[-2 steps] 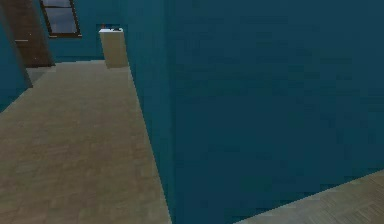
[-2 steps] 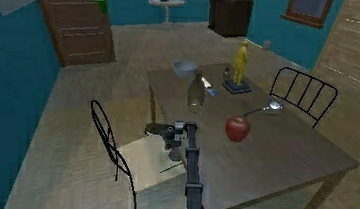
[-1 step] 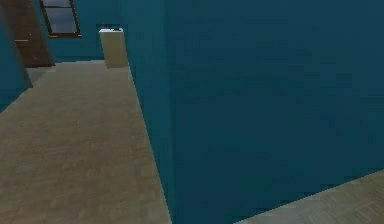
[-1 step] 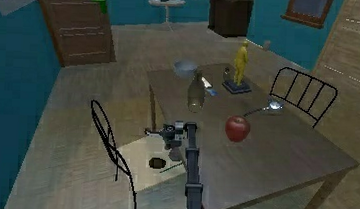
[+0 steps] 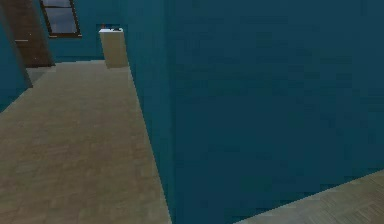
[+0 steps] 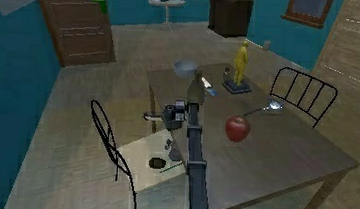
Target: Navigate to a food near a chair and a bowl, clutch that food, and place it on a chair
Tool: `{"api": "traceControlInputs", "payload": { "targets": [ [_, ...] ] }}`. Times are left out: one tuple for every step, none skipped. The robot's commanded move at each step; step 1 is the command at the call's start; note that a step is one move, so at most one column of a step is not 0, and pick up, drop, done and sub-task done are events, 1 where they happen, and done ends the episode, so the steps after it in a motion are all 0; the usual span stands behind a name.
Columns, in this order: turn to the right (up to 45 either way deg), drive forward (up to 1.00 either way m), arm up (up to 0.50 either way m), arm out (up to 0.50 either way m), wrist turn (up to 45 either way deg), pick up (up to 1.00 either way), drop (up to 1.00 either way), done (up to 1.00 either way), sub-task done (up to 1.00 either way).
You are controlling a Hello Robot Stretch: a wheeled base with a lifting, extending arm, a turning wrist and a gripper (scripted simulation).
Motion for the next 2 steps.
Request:
{"api": "traceControlInputs", "payload": {
  "targets": [
    [0.0,0.0,0.0,-0.08,0.0,0.0,0.0,0.0,0.0],
    [0.0,0.0,0.0,0.0,0.0,0.0,0.0,1.0,0.0]
  ]
}}
